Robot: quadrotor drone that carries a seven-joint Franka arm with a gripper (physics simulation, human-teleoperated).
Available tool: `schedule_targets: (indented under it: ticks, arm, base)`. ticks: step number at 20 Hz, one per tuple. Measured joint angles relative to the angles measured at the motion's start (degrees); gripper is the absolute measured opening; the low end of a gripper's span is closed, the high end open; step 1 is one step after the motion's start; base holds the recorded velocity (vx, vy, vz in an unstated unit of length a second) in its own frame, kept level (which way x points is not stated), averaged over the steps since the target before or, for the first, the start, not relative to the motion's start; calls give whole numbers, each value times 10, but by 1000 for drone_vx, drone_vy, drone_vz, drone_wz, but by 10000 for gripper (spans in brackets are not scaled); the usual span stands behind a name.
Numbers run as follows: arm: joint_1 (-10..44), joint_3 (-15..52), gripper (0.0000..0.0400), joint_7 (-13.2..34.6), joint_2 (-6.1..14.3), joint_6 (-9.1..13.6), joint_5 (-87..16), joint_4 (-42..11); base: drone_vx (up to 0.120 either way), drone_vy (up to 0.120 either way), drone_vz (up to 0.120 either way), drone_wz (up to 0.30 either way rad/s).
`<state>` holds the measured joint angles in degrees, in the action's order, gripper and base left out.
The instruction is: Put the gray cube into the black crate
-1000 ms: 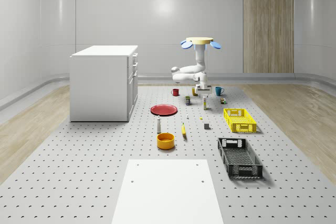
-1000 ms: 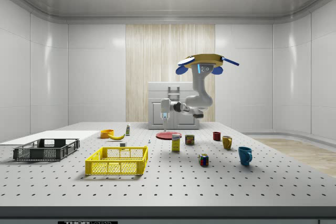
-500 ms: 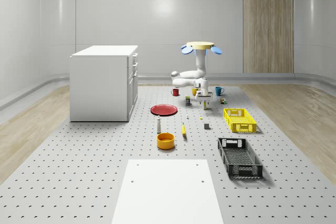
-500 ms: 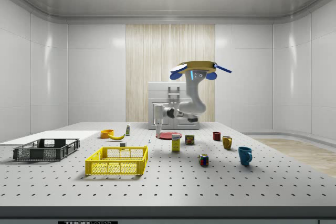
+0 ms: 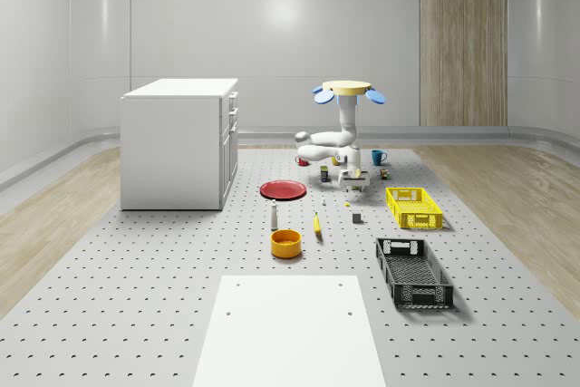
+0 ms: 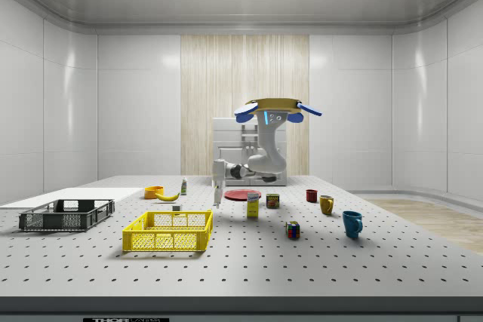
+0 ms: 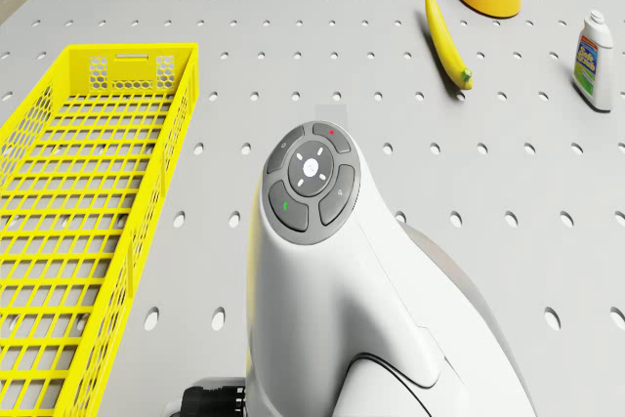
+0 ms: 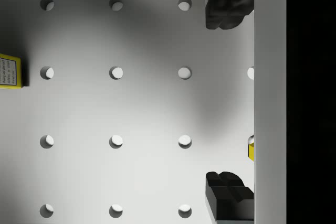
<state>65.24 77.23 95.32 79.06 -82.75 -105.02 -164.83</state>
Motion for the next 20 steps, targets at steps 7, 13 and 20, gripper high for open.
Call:
schedule_targets:
  ticks: [7, 13, 20]
  arm:
    - [3, 2, 400, 2, 11, -11, 5, 1]
    - [5, 4, 400, 4, 20, -19, 9, 1]
    - [7, 6, 400, 6, 30, -28, 13, 1]
  base:
    - [120, -34, 0, 0]
    - [120, 0, 0, 0]
    - [120, 0, -17, 0]
